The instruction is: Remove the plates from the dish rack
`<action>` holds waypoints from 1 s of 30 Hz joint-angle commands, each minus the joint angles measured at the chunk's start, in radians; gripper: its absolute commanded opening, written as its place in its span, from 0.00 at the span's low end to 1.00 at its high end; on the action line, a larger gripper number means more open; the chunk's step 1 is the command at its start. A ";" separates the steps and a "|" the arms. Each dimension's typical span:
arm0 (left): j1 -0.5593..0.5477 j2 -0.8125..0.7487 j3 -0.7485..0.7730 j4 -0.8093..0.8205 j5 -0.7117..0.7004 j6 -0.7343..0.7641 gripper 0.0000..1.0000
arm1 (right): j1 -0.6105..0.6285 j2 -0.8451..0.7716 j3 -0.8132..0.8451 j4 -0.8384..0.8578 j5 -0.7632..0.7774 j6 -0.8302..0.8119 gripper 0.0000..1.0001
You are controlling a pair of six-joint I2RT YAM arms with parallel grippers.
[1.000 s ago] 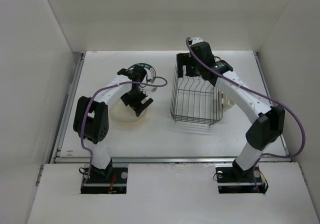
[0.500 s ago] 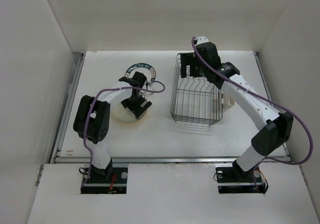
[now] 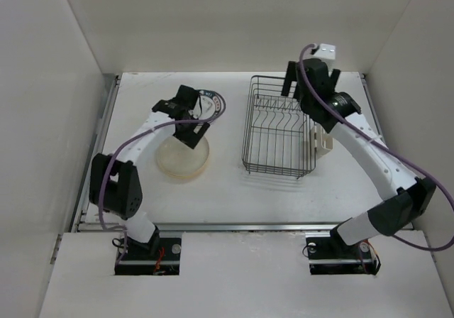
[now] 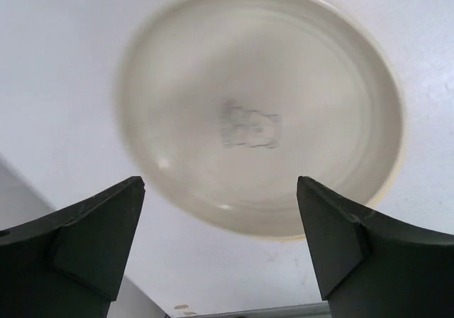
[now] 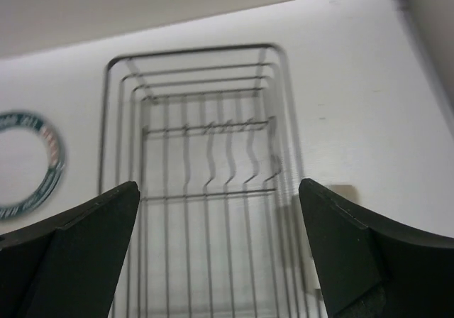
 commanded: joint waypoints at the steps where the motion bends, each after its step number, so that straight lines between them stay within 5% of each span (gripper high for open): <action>1: 0.035 -0.178 0.097 0.022 -0.162 -0.075 0.89 | -0.063 -0.104 -0.024 -0.008 0.350 0.085 1.00; 6: 0.127 -0.282 0.117 0.101 -0.433 -0.127 1.00 | -0.158 -0.263 -0.122 -0.008 0.685 0.128 1.00; 11: 0.348 -0.391 -0.021 0.239 -0.633 -0.092 1.00 | -0.192 -0.541 -0.278 0.145 0.782 0.129 1.00; 15: 0.557 -0.479 -0.112 0.229 -0.537 -0.111 1.00 | -0.192 -0.734 -0.445 0.378 0.500 -0.094 1.00; 16: 0.583 -0.509 -0.131 0.229 -0.527 -0.102 1.00 | -0.192 -0.759 -0.470 0.378 0.360 -0.109 1.00; 20: 0.583 -0.566 -0.144 0.197 -0.527 -0.144 1.00 | -0.192 -0.820 -0.470 0.328 0.190 -0.135 1.00; 30: 0.594 -0.632 -0.155 0.163 -0.495 -0.219 1.00 | -0.192 -0.871 -0.501 0.257 0.194 -0.048 1.00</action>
